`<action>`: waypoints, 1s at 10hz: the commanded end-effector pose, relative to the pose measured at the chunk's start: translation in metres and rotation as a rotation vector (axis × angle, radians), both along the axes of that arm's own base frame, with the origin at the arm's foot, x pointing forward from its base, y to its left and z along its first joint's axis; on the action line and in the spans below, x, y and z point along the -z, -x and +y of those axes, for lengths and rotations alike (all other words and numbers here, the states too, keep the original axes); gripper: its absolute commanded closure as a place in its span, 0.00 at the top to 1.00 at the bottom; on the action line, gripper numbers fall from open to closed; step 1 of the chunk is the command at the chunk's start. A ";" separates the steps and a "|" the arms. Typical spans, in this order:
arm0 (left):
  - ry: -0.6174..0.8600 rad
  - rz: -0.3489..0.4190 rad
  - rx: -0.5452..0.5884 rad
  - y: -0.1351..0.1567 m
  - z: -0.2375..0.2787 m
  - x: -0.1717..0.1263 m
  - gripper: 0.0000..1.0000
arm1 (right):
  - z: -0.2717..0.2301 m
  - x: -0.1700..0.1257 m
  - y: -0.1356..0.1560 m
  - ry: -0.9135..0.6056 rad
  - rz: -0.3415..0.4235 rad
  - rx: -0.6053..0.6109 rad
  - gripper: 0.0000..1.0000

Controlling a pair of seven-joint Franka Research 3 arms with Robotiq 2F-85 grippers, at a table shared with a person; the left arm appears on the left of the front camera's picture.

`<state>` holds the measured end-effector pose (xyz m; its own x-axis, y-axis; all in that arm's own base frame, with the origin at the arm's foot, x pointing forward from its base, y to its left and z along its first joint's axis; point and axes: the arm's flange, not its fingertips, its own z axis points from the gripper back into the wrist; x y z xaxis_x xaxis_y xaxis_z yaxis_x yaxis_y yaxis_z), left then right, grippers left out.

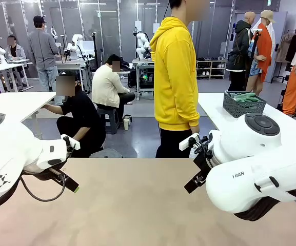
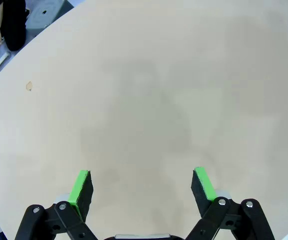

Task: Fold the towels and place them in the basket.
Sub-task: When a person lays out a Towel with hook on the table, fold it in half twice.

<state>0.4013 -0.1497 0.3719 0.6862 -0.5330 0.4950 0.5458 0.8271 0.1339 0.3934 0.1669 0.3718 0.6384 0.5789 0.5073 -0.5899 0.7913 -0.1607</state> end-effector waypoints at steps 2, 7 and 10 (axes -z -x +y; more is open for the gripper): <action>0.000 0.000 0.000 0.000 0.000 0.000 1.00 | 0.000 0.000 0.000 0.000 0.000 0.000 1.00; 0.185 0.187 0.103 0.010 0.020 -0.107 1.00 | -0.018 -0.112 -0.001 -0.127 0.036 0.003 1.00; 0.439 0.285 0.212 0.037 0.092 -0.162 1.00 | -0.080 -0.157 0.010 -0.369 0.251 -0.029 1.00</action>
